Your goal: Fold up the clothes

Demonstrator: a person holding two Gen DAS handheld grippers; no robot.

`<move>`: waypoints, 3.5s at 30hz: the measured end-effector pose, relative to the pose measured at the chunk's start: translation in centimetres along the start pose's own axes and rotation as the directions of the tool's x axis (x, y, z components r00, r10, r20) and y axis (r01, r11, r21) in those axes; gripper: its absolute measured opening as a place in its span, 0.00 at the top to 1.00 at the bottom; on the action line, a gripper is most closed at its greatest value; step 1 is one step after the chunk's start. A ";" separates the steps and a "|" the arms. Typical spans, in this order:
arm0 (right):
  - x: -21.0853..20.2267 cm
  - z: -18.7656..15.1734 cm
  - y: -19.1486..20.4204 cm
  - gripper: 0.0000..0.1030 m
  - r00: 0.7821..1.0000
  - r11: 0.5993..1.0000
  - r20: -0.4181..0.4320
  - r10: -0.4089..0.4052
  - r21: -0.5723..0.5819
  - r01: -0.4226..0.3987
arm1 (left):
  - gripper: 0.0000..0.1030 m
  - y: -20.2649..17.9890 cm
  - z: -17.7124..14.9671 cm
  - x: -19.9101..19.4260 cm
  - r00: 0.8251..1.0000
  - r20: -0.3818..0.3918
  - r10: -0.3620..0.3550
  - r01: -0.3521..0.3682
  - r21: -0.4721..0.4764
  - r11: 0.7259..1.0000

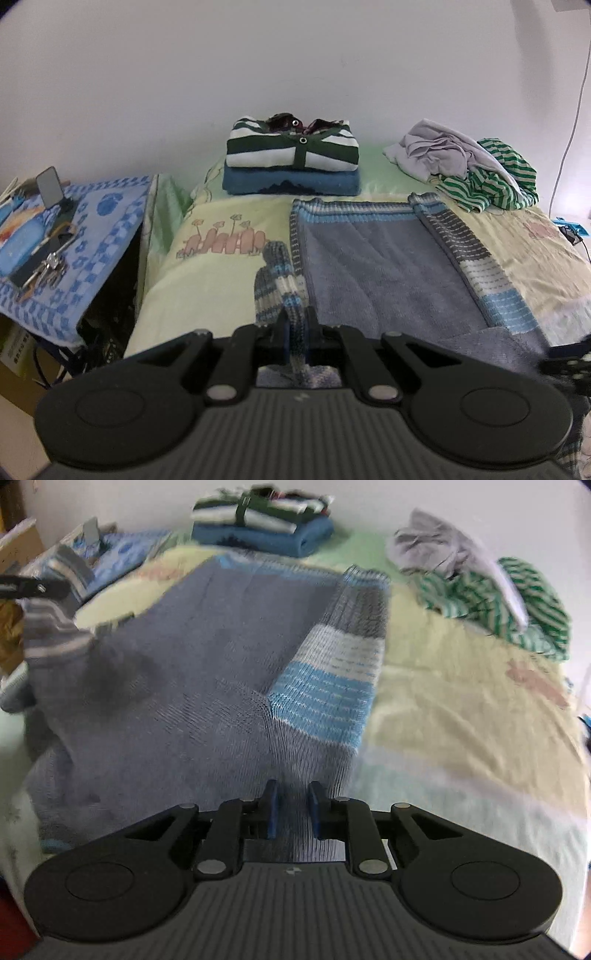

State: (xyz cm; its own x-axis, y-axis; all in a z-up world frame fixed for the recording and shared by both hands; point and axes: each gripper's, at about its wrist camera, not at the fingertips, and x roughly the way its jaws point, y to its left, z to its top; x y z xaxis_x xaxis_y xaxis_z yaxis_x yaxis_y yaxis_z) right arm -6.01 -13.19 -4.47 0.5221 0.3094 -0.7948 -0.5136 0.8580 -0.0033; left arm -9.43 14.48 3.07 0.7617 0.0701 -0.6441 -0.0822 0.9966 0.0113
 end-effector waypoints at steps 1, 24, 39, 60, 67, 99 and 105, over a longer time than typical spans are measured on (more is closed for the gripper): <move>-0.7 -0.4 0.1 0.82 1.000 1.000 0.006 0.004 0.019 -0.004 | 0.99 0.0 0.0 0.0 1.000 0.000 -0.003 0.003 0.007 1.000; -4.1 -5.6 2.5 0.82 0.998 0.976 0.006 0.058 -0.211 -0.055 | 0.94 -2.8 1.3 -1.4 0.993 0.016 0.121 -0.122 0.089 0.989; -3.6 -6.4 2.2 0.93 0.992 0.922 -0.028 0.123 -0.366 -0.125 | 0.85 -2.2 -0.1 -2.1 0.985 -0.042 0.167 -0.166 0.019 0.986; 0.1 1.7 12.6 0.68 0.924 0.753 0.073 0.375 -0.605 -0.258 | 0.68 2.2 -7.4 -4.1 0.980 -0.196 0.031 -0.065 -0.166 0.984; 1.8 6.9 13.2 0.66 0.923 0.849 0.098 0.373 -0.436 -0.297 | 0.68 3.0 -7.9 -3.1 0.975 -0.197 -0.101 0.053 -0.235 0.971; 7.5 13.2 25.2 0.50 0.831 0.676 -0.249 0.497 -0.489 -0.551 | 0.91 -1.5 -8.7 0.5 0.974 -0.155 -0.165 0.113 -0.297 0.948; 8.5 12.6 25.9 0.75 0.882 0.688 -0.231 0.412 -0.555 -0.467 | 0.51 -2.2 -8.8 0.5 0.977 -0.130 -0.170 0.126 -0.289 0.949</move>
State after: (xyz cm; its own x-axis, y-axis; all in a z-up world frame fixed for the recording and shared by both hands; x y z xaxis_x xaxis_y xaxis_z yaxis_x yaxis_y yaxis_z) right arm -6.33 16.83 -3.66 0.0917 0.5317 -0.8420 -0.9753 0.2185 0.0318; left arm -14.50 11.97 -3.97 0.6743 -0.1064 -0.7307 -0.1673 0.9418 -0.2915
